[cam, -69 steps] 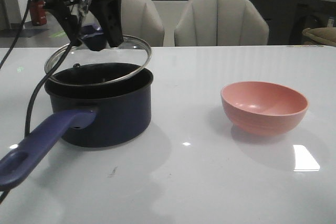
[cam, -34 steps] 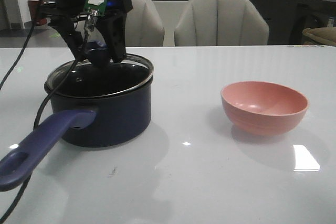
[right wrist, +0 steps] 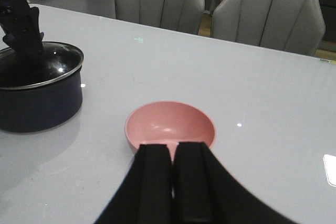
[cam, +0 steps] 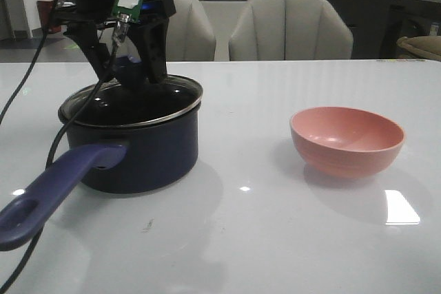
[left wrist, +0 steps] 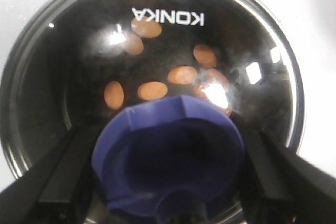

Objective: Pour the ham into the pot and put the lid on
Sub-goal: 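Lower the glass lid onto the saucepan and open the left gripper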

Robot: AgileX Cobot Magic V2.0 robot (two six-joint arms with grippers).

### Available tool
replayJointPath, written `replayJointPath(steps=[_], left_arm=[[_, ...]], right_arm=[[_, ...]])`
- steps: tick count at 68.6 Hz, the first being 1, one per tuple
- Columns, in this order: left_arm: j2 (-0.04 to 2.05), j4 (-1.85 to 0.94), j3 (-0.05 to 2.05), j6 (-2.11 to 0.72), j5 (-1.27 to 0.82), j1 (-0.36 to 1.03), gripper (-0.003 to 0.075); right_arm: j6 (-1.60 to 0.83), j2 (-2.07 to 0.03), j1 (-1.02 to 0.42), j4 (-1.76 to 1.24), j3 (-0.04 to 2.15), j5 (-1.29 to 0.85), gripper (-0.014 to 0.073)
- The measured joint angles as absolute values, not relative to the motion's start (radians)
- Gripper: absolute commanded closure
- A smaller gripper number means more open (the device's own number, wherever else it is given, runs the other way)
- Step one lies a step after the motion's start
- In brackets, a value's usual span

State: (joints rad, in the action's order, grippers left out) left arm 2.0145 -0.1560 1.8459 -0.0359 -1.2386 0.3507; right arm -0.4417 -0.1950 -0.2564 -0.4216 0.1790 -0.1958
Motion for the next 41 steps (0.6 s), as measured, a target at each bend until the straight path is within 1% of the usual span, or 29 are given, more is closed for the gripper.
replayJointPath(steps=[5, 41], left_arm=[[2.016, -0.152, 1.853, -0.036, -1.242, 0.351, 0.016], [2.016, -0.109, 1.856, -0.036, -1.247, 0.359, 0.016]], right_arm=[[-0.442, -0.195, -0.256, -0.422, 0.179, -0.196, 0.0444], [-0.442, -0.195, -0.256, -0.422, 0.179, -0.196, 0.0444]])
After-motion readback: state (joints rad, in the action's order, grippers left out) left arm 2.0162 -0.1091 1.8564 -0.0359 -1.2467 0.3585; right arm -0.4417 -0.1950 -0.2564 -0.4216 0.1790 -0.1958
